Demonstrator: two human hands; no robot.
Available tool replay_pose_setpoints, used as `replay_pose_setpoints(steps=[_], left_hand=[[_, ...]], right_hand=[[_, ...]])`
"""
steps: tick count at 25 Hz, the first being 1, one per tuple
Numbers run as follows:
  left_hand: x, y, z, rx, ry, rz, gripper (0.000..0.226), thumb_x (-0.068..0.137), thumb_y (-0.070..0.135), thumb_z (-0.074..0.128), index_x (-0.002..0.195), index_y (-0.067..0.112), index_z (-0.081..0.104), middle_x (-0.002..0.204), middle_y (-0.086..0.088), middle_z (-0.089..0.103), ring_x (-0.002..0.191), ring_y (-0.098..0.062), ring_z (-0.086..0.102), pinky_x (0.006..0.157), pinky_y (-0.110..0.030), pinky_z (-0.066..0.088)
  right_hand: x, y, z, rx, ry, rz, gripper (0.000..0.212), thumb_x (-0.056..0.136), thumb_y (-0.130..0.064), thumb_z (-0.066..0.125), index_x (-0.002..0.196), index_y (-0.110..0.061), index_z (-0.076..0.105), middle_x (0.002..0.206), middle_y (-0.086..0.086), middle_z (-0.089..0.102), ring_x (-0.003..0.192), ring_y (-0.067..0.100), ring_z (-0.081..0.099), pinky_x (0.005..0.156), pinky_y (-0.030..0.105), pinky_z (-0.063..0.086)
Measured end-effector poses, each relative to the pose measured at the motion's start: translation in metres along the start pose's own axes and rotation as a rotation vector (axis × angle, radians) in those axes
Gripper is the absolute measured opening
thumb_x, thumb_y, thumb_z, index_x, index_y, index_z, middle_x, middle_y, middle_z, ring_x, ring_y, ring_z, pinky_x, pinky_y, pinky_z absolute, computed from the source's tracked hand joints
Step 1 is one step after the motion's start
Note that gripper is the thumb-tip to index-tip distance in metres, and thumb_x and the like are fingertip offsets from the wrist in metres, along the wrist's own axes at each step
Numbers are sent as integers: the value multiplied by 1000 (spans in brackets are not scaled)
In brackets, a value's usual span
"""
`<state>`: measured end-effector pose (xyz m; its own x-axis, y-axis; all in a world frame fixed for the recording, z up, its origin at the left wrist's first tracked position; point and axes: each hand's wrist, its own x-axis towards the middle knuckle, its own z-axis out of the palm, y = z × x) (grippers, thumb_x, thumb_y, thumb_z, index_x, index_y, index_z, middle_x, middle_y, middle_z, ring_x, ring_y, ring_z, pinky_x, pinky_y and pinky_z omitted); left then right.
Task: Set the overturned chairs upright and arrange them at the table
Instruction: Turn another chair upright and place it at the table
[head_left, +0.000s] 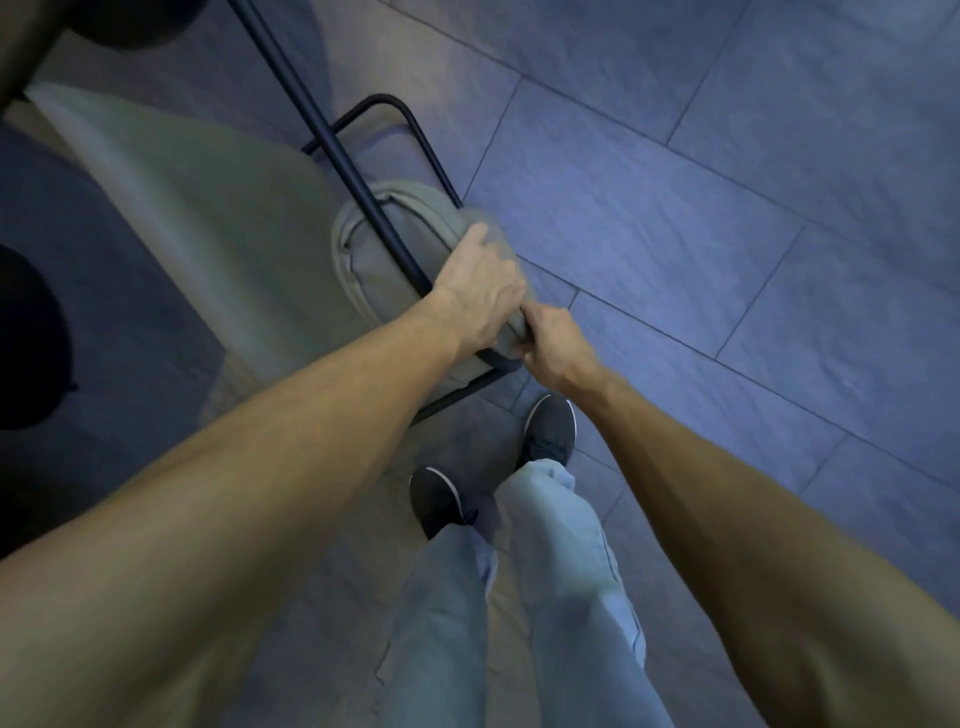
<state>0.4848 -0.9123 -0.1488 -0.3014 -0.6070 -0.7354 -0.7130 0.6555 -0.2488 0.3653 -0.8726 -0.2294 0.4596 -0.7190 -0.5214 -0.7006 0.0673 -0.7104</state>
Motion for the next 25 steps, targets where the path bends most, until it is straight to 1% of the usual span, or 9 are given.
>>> replay_pose_setpoints(steps=[3,5,9,13,17,19,21,23,25], left_hand=[[-21,11,8,-35,37,-41,30,90,43,59,111,23,63,109,4,68,108,-20,58,100,-40,28],[-43,10,10,-51,43,-83,35,89,45,60,114,20,61,110,3,67,106,-20,57,98,-40,29],[-101,-14,1,-53,122,-160,43,84,49,64,115,18,60,110,1,68,107,-21,57,98,-39,29],[-166,-35,2,-132,209,-236,54,80,53,67,116,14,59,114,-2,67,111,-23,57,100,-39,29],[-255,-56,19,-213,297,-319,55,78,58,67,112,15,59,110,-3,68,108,-24,58,93,-39,32],[-307,-61,40,-249,336,-352,54,76,59,68,108,16,59,106,-3,69,105,-24,59,89,-40,33],[-350,-60,61,-285,361,-378,51,75,57,68,105,17,58,103,-3,69,103,-26,59,88,-41,34],[-394,-58,86,-315,376,-414,48,73,55,69,103,19,57,101,-2,69,101,-26,59,86,-40,34],[-434,-58,110,-371,388,-464,44,73,52,70,101,21,56,100,-1,67,101,-25,57,87,-39,33]], right_hand=[[-17,-13,3,-3,1,-82,38,75,8,56,112,3,60,104,26,68,95,41,64,69,33,42],[-23,-25,3,-53,-7,-101,41,71,9,55,111,0,58,103,25,67,93,42,62,71,39,45],[-40,-70,-3,-206,-1,-199,42,65,9,52,106,-3,54,96,23,63,86,43,60,67,44,48],[-62,-124,-10,-371,10,-287,40,64,7,53,102,-4,51,92,19,61,82,41,57,62,39,43],[-97,-192,-1,-499,-2,-454,30,67,1,55,90,-12,42,92,14,56,86,37,52,58,38,38],[-116,-224,15,-565,-43,-575,23,72,-8,53,92,-11,43,93,11,56,87,35,50,60,39,41],[-130,-242,38,-526,-124,-668,20,79,-19,48,97,-11,43,89,11,56,81,37,51,66,46,45],[-142,-261,66,-469,-237,-661,28,90,-28,55,108,-10,44,90,12,59,80,37,55,67,48,47],[-148,-285,86,-480,-354,-604,44,89,-37,65,120,-13,46,96,9,64,83,31,60,70,45,50]])
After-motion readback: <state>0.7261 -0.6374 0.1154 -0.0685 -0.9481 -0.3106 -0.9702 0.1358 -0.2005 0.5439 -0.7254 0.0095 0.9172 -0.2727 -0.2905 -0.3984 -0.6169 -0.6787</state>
